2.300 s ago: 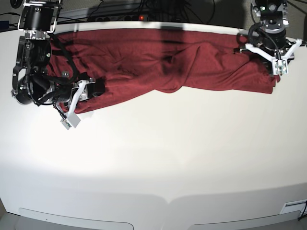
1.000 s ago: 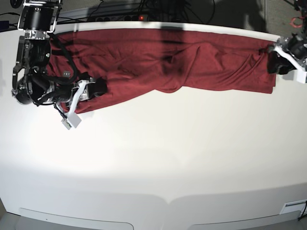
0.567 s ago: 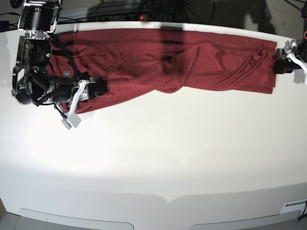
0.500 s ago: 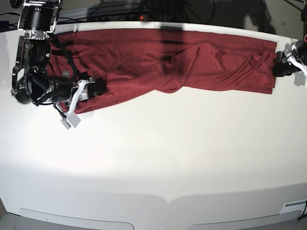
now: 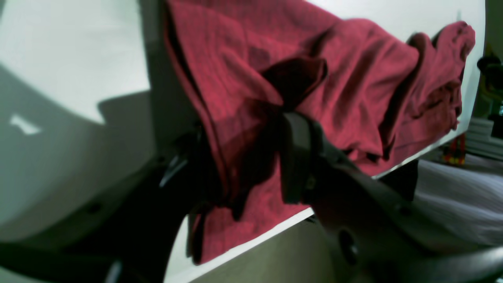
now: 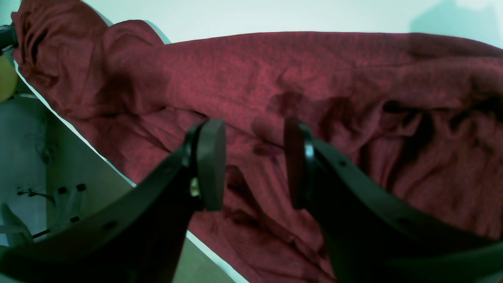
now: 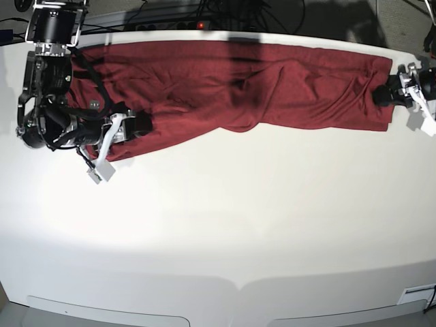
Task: Fold the T-shirt properly
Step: 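Grasp the shirt's folded end with the left gripper, then fold the shirt's end over toward the right gripper with the left gripper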
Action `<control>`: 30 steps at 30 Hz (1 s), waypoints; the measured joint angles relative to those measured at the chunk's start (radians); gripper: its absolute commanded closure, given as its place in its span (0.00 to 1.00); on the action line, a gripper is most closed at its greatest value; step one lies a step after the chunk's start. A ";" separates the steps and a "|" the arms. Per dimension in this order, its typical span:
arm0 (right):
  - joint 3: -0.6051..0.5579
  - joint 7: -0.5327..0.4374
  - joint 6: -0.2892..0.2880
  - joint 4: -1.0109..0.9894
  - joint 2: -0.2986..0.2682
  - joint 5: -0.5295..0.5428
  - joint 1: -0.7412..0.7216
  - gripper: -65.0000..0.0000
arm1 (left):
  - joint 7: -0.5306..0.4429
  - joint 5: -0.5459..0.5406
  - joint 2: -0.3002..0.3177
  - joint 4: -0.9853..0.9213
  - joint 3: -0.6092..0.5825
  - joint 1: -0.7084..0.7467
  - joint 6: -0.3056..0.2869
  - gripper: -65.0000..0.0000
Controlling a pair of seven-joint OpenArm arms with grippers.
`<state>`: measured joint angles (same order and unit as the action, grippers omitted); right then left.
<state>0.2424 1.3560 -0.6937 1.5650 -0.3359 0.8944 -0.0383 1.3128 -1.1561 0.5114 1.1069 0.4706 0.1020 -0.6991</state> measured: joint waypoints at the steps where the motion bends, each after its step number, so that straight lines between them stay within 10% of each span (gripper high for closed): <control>1: 0.000 0.000 0.000 0.000 0.000 0.000 0.000 0.62 | 0.000 0.000 0.005 0.000 0.000 0.000 0.000 0.62; 16: 0.000 0.007 0.000 0.000 0.000 -0.002 0.000 0.62 | -0.095 -0.050 0.001 0.004 -0.205 0.016 -0.008 0.70; 22: 0.000 0.011 0.000 0.000 0.000 -0.002 0.000 0.62 | -0.271 0.114 0.014 0.007 -0.215 0.014 -0.013 1.00; 30: 0.000 0.011 0.000 0.000 0.000 0.002 0.000 0.62 | -0.345 0.181 0.122 0.003 -0.216 0.024 0.001 1.00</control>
<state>0.2424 1.3670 -0.6941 1.5650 -0.3359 0.8959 -0.0387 0.9676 -0.9749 0.6338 1.1095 0.2550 0.1261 -0.6979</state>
